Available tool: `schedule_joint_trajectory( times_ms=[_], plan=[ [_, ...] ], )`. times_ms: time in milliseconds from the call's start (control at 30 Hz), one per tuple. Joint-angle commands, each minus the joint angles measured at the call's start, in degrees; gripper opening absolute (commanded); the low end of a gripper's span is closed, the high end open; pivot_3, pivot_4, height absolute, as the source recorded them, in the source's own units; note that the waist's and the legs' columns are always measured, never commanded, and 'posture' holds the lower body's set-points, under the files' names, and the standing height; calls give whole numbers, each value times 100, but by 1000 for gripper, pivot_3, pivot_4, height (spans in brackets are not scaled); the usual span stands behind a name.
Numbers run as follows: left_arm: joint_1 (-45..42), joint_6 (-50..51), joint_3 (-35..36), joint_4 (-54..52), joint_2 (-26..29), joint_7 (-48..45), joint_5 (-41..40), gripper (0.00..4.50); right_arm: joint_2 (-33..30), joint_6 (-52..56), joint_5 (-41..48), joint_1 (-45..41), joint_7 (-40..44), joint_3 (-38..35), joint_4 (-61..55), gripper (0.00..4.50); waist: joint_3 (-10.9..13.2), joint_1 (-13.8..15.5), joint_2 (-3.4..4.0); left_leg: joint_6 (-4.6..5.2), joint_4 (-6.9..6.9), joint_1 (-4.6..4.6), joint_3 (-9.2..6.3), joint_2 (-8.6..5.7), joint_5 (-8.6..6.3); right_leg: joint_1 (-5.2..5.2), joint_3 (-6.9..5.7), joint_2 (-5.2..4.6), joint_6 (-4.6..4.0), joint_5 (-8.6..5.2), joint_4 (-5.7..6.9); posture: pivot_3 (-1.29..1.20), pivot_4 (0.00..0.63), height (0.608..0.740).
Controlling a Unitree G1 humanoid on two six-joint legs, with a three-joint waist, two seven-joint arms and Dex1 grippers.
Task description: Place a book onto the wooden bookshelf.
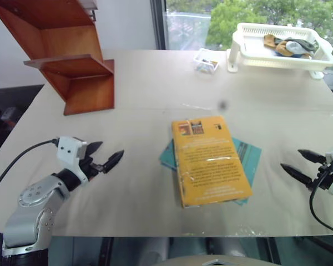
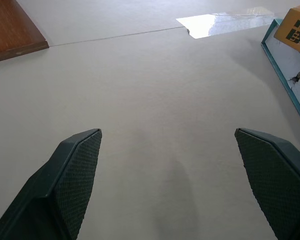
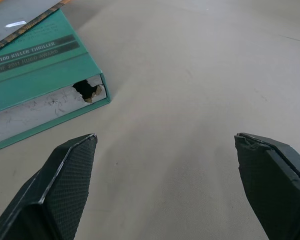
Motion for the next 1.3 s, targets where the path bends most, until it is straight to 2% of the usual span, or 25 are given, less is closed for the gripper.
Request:
schedule_joint_trajectory(
  times_ms=[33,467,833,900,1067,1200,1300],
  plan=[
    [-36,-161,120,-52,49,-132,-67,4476,-109,-18,148,-109,136,-250,-99,4500,0,-1,0,0,0,0,0,0,0,0,0,0,0,0,0,0,150,740],
    [40,-475,162,-102,33,-185,40,4476,-161,-234,-53,-655,291,-125,395,4500,3,-6,0,0,5,2,4,0,0,-2,3,1,0,0,9,0,150,740],
    [111,-673,172,-266,125,-256,77,4476,-178,-292,-248,-746,469,163,440,4500,3,-3,0,0,8,2,2,0,0,-2,2,1,0,0,13,0,150,740],
    [58,-654,238,-275,238,-507,-117,4476,-229,-350,-327,-727,597,283,403,4500,3,-4,1,0,10,2,3,0,0,-2,3,1,0,0,16,0,150,740],
    [186,-155,672,-483,878,-2067,-1446,4476,-330,-567,-684,-699,943,822,119,4500,13,-13,-2,0,14,2,3,4,0,-4,1,1,-1,-1,22,0,150,740],
    [283,121,937,-326,1615,-2987,-1737,4476,-261,-548,-738,-902,1006,1108,103,4500,33,-30,17,0,15,7,8,4,0,-7,4,1,-1,-1,29,0,150,740],
    [146,93,993,-117,1863,-3137,-1589,4476,-175,-553,-805,-1101,1023,1332,170,4500,56,-30,26,0,32,7,8,4,0,-8,4,2,-2,-2,45,0,150,740]
  ],
)
